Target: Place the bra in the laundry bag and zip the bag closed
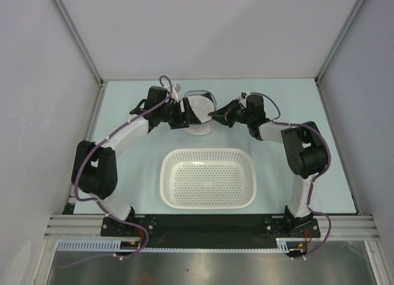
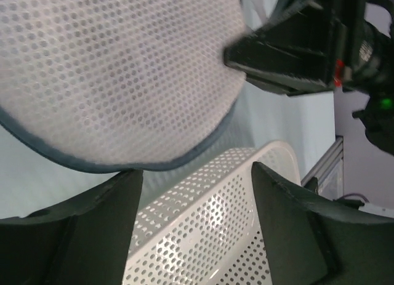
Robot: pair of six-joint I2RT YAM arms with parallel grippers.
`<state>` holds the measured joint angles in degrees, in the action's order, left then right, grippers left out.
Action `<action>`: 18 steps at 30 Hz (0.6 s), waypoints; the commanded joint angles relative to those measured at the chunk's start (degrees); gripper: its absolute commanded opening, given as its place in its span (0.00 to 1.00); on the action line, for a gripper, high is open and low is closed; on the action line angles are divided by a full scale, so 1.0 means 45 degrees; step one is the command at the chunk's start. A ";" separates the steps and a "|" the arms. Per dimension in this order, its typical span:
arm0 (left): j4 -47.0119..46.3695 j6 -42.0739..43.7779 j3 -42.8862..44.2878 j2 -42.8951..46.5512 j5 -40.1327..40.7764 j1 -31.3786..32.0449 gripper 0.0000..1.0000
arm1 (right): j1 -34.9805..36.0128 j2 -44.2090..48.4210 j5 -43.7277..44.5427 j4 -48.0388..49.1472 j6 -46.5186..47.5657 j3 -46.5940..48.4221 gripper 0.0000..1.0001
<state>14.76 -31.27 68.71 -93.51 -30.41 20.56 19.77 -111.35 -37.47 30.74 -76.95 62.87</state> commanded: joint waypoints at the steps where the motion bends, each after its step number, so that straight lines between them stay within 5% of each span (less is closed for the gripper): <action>1: 0.0292 0.0462 0.1468 -0.0779 0.1074 0.0022 0.70 | 0.0158 0.0623 -0.0050 0.0260 -0.0030 0.0169 0.03; 5: 0.0703 0.1048 0.2288 -0.1191 0.2147 0.0022 0.34 | 0.0197 0.0798 -0.0247 -0.0560 0.1332 0.0403 0.14; 8: 0.0742 0.1595 0.2388 -0.1095 0.2363 0.0022 0.21 | 0.0100 0.0897 -0.0325 -0.1887 0.2447 0.0813 0.34; 13: 0.0760 0.2882 0.2680 -0.1093 0.2521 -0.0095 0.02 | -0.0096 0.0839 -0.0188 -0.3975 0.4929 0.1865 0.67; 18: 0.0976 0.3664 0.3168 -0.1522 0.1877 -0.0525 0.01 | -0.0311 0.0390 -0.0693 -0.4020 0.5420 0.2375 0.66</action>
<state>19.03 -20.45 79.00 -99.18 -20.78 19.73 19.40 -110.37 -38.17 14.79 -58.04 70.15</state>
